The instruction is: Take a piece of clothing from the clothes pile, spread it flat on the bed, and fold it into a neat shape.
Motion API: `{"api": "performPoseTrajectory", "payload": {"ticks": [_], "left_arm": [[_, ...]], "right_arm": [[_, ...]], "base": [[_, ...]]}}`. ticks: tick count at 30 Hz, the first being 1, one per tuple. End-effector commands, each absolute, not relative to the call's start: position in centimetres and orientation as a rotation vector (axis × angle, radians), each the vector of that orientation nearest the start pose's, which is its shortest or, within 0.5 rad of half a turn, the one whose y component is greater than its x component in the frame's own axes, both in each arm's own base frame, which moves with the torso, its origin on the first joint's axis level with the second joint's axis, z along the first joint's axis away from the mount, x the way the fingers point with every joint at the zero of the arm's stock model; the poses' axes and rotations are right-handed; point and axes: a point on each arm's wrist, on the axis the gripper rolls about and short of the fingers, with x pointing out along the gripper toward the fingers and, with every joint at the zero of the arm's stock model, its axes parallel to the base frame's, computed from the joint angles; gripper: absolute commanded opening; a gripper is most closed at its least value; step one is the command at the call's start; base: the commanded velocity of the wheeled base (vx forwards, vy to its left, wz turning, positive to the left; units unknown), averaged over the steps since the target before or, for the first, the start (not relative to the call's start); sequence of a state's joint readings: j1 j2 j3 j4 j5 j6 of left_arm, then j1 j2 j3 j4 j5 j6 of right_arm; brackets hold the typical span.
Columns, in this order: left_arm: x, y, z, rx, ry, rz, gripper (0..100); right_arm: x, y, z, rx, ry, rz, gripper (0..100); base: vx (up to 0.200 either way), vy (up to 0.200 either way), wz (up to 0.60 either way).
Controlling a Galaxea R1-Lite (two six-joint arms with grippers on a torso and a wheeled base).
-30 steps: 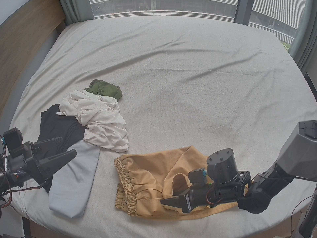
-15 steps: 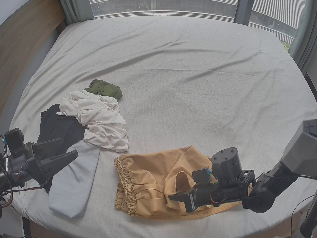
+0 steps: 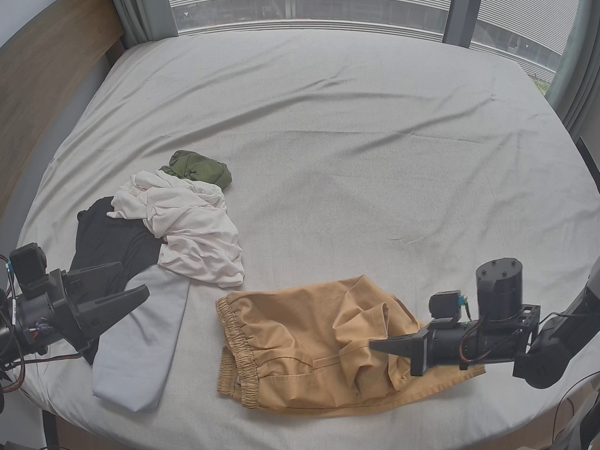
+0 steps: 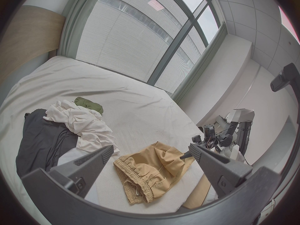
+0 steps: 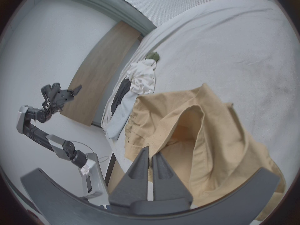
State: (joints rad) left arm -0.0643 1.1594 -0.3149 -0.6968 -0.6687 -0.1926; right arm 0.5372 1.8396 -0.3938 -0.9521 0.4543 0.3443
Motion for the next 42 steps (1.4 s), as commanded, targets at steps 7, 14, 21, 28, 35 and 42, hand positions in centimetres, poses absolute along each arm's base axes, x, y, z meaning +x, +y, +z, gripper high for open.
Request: {"api": "performPoseTrajectory", "payload": {"ticks": [7, 14, 21, 28, 35, 42], "left_arm": [[14.7, -2.4, 18.2, -0.225, 0.199, -0.722, 100], [14.6, -2.4, 18.2, -0.225, 0.198, -0.726, 100], [14.4, -2.4, 18.0, -0.226, 0.204, -0.725, 100], [14.4, -2.4, 18.0, -0.226, 0.202, -0.725, 100], [14.5, -2.4, 18.1, -0.227, 0.201, -0.725, 100], [14.4, -2.4, 18.1, -0.227, 0.202, -0.728, 100]], "right_arm": [[23.2, 8.7, 7.2, 0.423, 0.618, 0.853, 0], [22.3, 7.3, 5.7, 0.484, 0.666, 0.937, 0], [22.4, 5.2, 2.6, 0.512, 0.649, 0.931, 0], [22.5, 5.2, 2.0, 0.521, 0.673, 0.954, 0], [22.8, 5.3, 2.2, 0.519, 0.658, 0.962, 0], [23.0, 5.4, 2.3, 0.517, 0.651, 0.975, 100]], "base": [[0.0, 0.0, 0.0], [0.0, 0.0, 0.0], [0.0, 0.0, 0.0], [0.0, 0.0, 0.0], [0.0, 0.0, 0.0], [0.0, 0.0, 0.0]]}}
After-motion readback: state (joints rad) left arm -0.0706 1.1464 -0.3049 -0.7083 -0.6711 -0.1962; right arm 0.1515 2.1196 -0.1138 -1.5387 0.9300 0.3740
